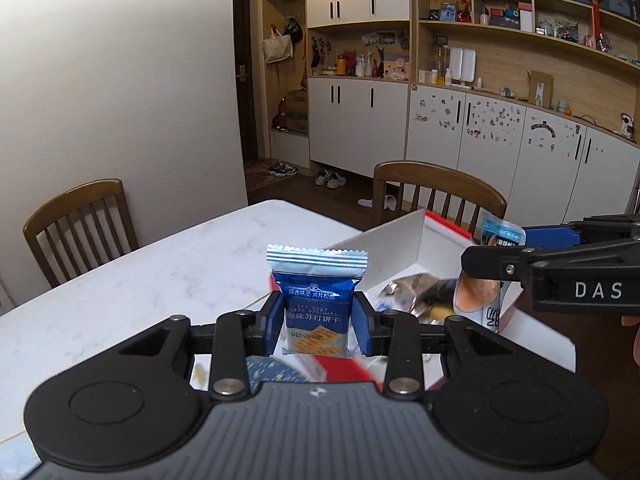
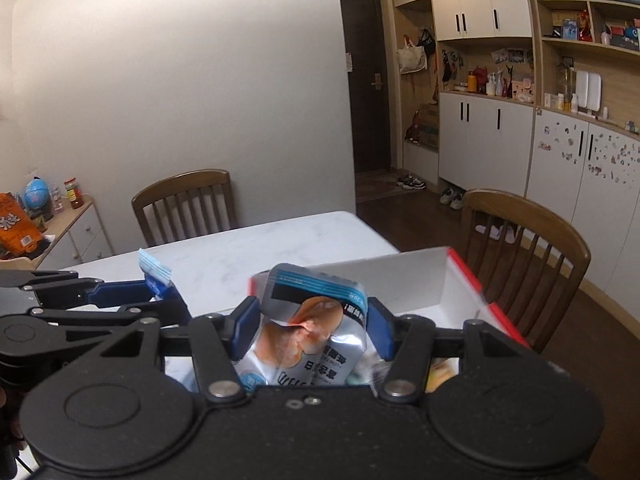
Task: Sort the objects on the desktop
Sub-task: 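Lift and carry the sausage packet and cracker packet into the shoebox, then lower both packets into the shoebox and open both tools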
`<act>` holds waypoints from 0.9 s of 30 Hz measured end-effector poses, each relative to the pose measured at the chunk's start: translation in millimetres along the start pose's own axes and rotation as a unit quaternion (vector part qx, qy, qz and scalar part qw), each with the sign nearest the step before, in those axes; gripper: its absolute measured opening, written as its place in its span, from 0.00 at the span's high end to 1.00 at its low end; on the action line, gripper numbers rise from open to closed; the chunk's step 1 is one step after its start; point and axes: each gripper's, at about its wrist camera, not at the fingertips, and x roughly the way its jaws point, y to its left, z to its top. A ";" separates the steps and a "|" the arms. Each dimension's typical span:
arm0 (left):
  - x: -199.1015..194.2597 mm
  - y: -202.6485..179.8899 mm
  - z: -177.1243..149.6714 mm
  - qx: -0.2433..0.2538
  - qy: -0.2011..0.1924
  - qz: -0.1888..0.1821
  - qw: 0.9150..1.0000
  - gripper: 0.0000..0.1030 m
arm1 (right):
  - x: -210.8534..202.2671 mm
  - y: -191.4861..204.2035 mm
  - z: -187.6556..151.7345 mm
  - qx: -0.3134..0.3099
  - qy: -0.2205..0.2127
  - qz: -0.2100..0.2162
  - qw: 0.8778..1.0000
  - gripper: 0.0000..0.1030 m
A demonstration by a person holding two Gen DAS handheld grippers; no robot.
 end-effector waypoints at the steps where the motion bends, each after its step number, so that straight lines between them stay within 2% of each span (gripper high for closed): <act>1: 3.8 -4.3 3.0 0.001 0.000 -0.002 1.000 0.66 | 0.2 -6.4 2.1 -0.002 -0.002 -0.002 1.000 0.45; 7: 27.5 -26.2 13.7 0.004 0.010 -0.004 1.000 0.66 | 10.2 -42.5 12.3 -0.012 -0.001 -0.012 1.000 0.45; 15: 69.6 -50.9 17.3 0.023 0.070 -0.038 0.997 0.66 | 40.8 -82.9 17.0 -0.020 0.026 -0.012 0.999 0.45; 21: 100.7 -72.8 17.8 0.055 0.123 -0.062 0.989 0.66 | 65.3 -101.5 16.1 -0.030 0.052 -0.004 0.998 0.45; 27: 122.4 -90.3 18.8 0.085 0.156 -0.083 0.981 0.66 | 90.5 -108.4 12.4 -0.035 0.075 0.001 0.997 0.45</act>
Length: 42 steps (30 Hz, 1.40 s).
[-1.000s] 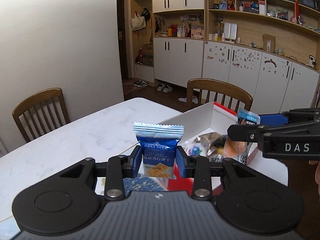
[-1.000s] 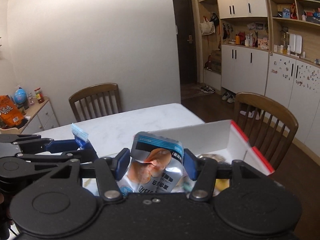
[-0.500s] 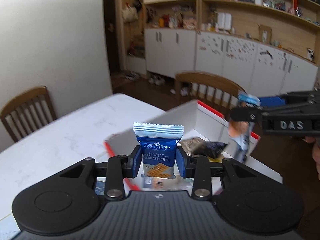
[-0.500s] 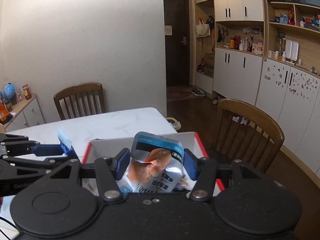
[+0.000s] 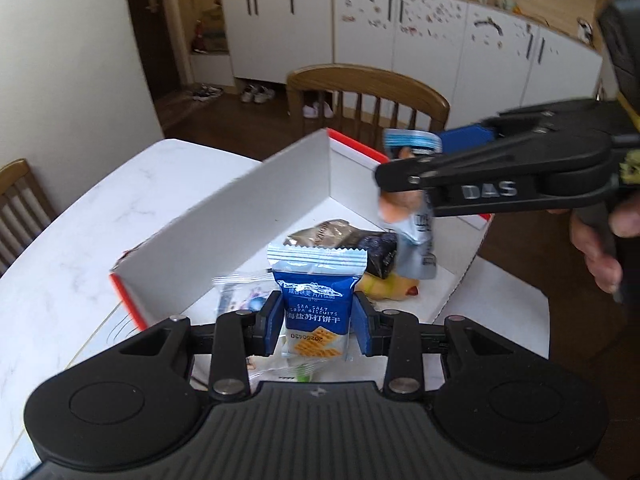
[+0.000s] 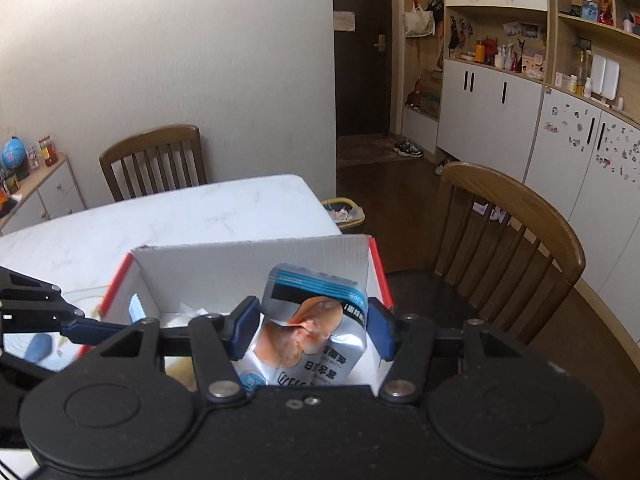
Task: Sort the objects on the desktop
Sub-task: 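Lower both packets into the shoebox and open both tools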
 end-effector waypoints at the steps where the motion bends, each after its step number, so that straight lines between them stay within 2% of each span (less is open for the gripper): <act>1: 4.1 -1.8 1.4 0.004 0.005 -0.002 1.000 0.66 | 4.8 -0.9 0.8 -0.002 0.004 -0.001 1.000 0.45; 16: 46.9 5.5 2.3 -0.001 0.071 -0.038 0.997 0.66 | 46.4 -2.6 3.1 -0.016 0.051 0.017 0.998 0.45; 24: 57.3 12.7 -4.4 -0.008 0.091 -0.055 0.994 0.66 | 67.4 2.5 -4.8 -0.018 0.083 0.029 0.996 0.45; 36: 63.6 18.4 -9.6 -0.022 0.100 -0.066 0.993 0.64 | 76.7 4.3 -5.8 -0.020 0.092 0.032 0.995 0.37; 39: 62.8 18.3 -9.6 -0.024 0.102 -0.065 0.992 0.59 | 74.3 6.6 -6.2 -0.025 0.091 0.035 0.995 0.35; 42: 59.7 16.9 -10.9 -0.020 0.097 -0.063 0.993 0.44 | 70.7 9.7 -5.9 -0.031 0.086 0.036 0.995 0.35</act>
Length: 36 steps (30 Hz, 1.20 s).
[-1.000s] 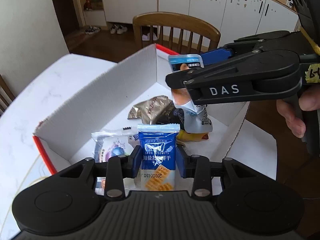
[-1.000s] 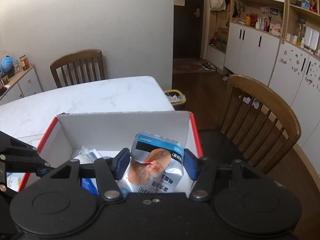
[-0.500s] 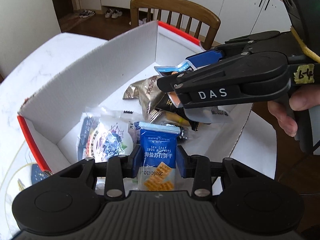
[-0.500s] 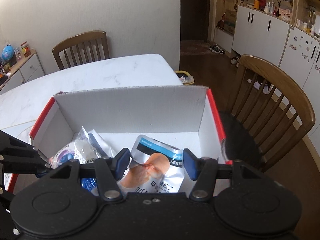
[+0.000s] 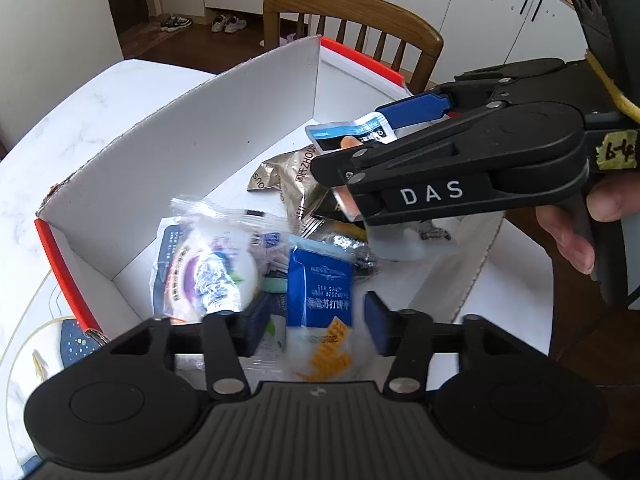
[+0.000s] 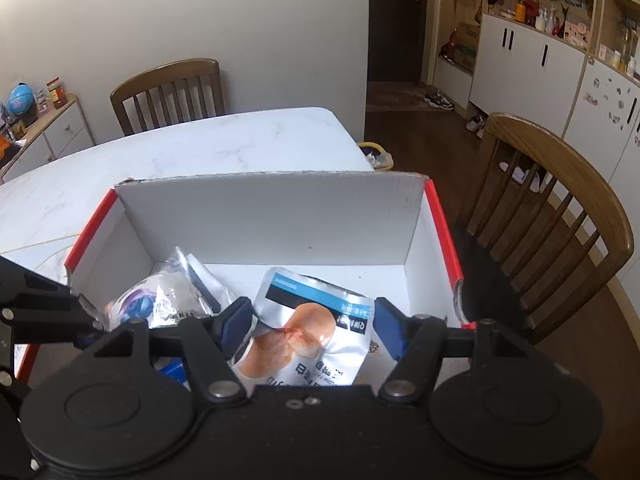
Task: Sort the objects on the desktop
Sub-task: 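Lower both packets into the shoebox and open both tools, then withdraw both tools from the filled shoebox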
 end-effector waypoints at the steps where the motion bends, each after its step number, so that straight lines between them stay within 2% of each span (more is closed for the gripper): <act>1: -1.7 -0.6 -0.5 0.001 -0.004 0.002 1.000 0.42 | -1.3 0.7 -0.3 -0.001 -0.001 0.001 1.000 0.34; 7: -10.5 -5.4 -0.9 0.005 -0.019 0.005 1.000 0.31 | -9.2 2.7 -0.7 -0.002 -0.008 0.003 1.000 0.27; 17: -27.9 -9.1 -10.1 -0.008 -0.036 0.026 0.999 0.27 | -27.1 4.3 -1.7 -0.001 -0.019 0.009 1.000 0.26; 21: -38.7 -8.1 -12.9 -0.019 -0.050 0.034 0.998 0.21 | -40.2 6.0 -3.0 -0.001 -0.026 0.016 1.000 0.26; 36: -72.6 -11.4 -27.4 -0.058 -0.102 0.073 0.990 0.21 | -92.1 7.8 -17.6 0.011 -0.055 0.044 0.997 0.24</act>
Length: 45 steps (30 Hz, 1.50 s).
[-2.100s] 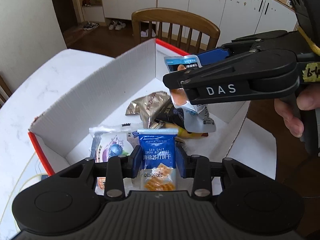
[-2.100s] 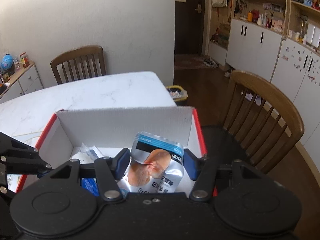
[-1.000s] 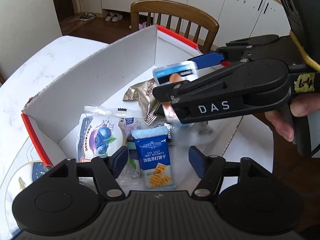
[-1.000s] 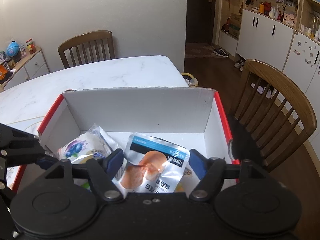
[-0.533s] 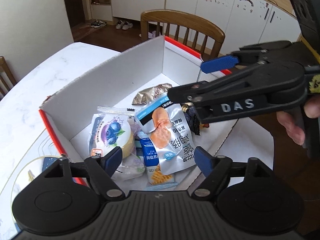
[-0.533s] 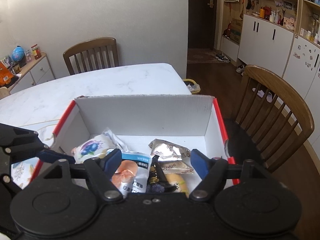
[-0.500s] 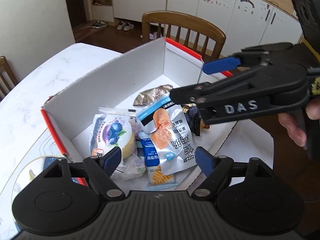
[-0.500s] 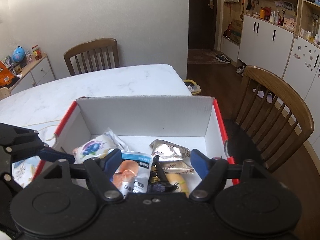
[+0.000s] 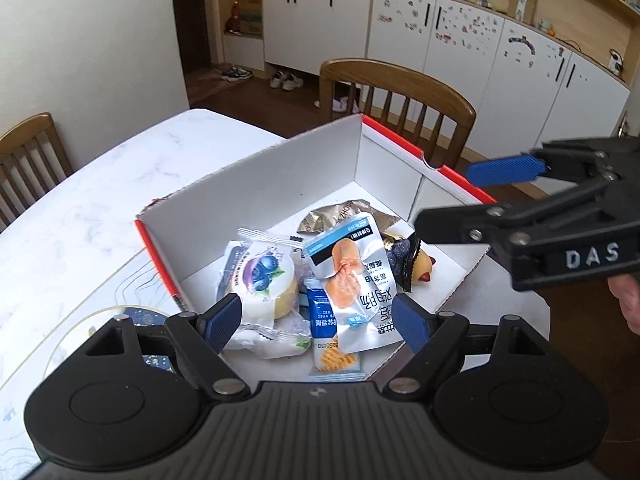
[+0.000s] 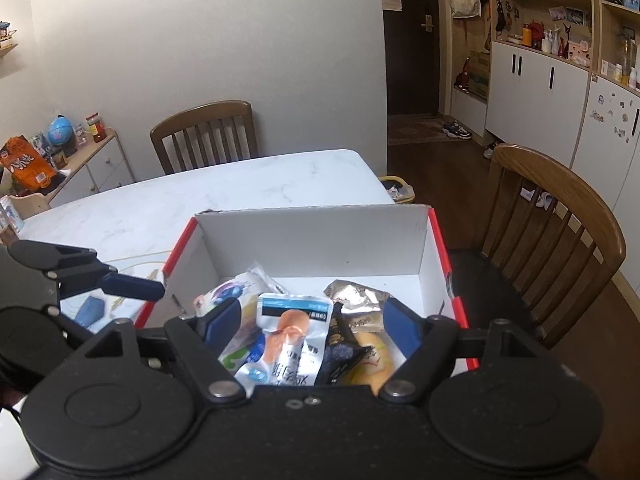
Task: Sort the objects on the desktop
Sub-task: 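Withdraw both tools from the filled shoebox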
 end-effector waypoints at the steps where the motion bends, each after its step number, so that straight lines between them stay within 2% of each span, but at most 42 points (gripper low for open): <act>1: -2.4 0.4 -0.7 -0.003 -0.003 0.001 1.000 0.20 | -2.4 0.2 -1.1 0.002 -0.001 0.002 1.000 0.24; 16: -35.2 5.5 -16.1 -0.046 -0.028 0.021 0.998 0.16 | -31.6 19.1 -12.8 0.001 -0.026 0.023 0.999 0.17; 17: -36.9 6.1 -17.5 -0.050 -0.029 0.022 0.998 0.15 | -34.1 19.4 -14.0 0.000 -0.027 0.025 0.999 0.16; 19: -40.0 6.8 -20.5 -0.054 -0.031 0.025 0.998 0.02 | -38.5 19.3 -16.9 -0.001 -0.030 0.027 0.999 0.14; 20: -41.9 6.7 -22.1 -0.055 -0.032 0.023 0.998 0.00 | -40.4 19.6 -18.6 -0.002 -0.031 0.029 0.999 0.12; 23: -46.8 7.2 -27.4 -0.066 -0.035 0.023 0.997 0.00 | -45.4 20.3 -23.5 -0.004 -0.035 0.031 0.999 0.09; 30: -52.9 5.3 -38.1 -0.081 -0.035 0.028 0.996 0.00 | -49.4 22.3 -35.7 -0.003 -0.033 0.032 0.999 0.08; 45: -57.4 -3.3 -50.9 -0.070 -0.031 0.054 0.996 0.00 | -51.0 27.1 -46.7 -0.005 -0.024 0.031 0.999 0.08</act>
